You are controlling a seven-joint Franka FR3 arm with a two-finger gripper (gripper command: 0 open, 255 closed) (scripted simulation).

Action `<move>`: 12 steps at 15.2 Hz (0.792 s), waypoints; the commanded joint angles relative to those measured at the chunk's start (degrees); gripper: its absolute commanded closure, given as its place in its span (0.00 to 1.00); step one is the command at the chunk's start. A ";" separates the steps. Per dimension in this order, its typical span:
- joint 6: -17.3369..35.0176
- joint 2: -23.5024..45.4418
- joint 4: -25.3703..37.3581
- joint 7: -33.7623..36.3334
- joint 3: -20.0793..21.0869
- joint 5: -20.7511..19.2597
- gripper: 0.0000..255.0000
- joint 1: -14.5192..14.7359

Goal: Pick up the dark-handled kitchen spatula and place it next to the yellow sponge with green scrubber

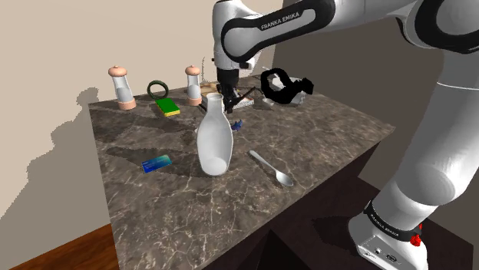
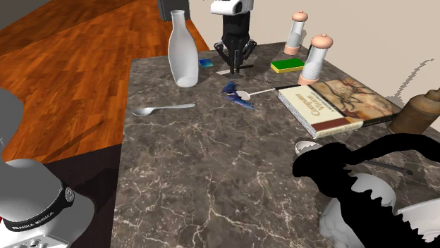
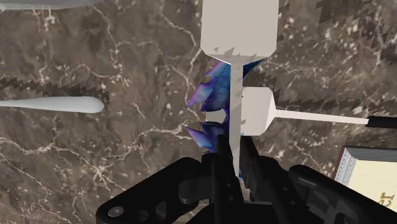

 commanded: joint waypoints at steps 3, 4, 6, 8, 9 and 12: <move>-3.54 7.52 9.87 5.06 0.78 -3.25 1.00 4.41; -4.59 9.52 12.64 6.15 0.85 -4.05 1.00 5.66; -6.92 13.69 18.66 8.11 0.84 -5.60 1.00 8.37; -9.61 18.19 25.47 9.74 0.63 -7.10 1.00 11.36; -11.02 20.44 29.01 10.36 0.46 -7.78 1.00 12.87; -8.89 20.70 27.10 10.65 0.26 -7.94 1.00 12.71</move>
